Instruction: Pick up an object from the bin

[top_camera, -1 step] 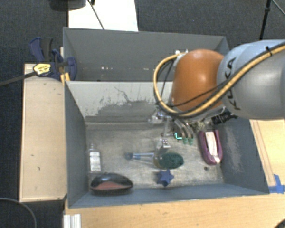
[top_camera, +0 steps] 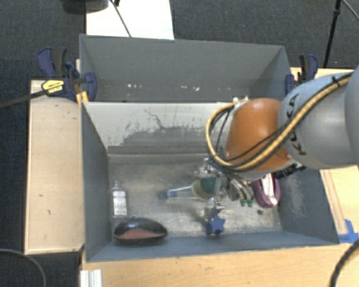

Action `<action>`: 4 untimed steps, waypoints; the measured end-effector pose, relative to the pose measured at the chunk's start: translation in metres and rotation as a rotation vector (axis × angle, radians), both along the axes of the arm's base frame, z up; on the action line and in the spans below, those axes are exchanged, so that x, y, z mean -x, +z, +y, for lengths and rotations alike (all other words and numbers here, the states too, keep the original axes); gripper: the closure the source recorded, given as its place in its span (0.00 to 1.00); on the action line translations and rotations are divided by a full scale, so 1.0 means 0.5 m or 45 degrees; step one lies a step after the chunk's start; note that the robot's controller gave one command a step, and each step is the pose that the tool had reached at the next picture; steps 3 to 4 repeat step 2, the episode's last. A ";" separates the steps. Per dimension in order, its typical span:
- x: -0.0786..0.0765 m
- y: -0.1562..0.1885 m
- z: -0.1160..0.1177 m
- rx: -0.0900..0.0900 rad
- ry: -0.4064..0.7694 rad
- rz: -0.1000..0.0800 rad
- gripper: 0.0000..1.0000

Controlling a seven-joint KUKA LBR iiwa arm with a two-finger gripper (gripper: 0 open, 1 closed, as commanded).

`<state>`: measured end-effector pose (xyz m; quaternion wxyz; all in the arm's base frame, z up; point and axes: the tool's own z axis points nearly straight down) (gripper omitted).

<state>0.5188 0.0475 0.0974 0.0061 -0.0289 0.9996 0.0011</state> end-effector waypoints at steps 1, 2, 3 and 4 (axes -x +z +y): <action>0.005 -0.007 -0.002 0.001 -0.007 0.010 1.00; 0.053 0.277 0.000 0.003 0.102 0.004 1.00; 0.053 0.277 0.000 0.003 0.102 0.004 1.00; 0.053 0.277 0.000 0.003 0.102 0.004 1.00</action>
Offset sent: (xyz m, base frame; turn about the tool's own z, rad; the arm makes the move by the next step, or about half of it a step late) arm 0.0000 0.0000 0.0000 0.0000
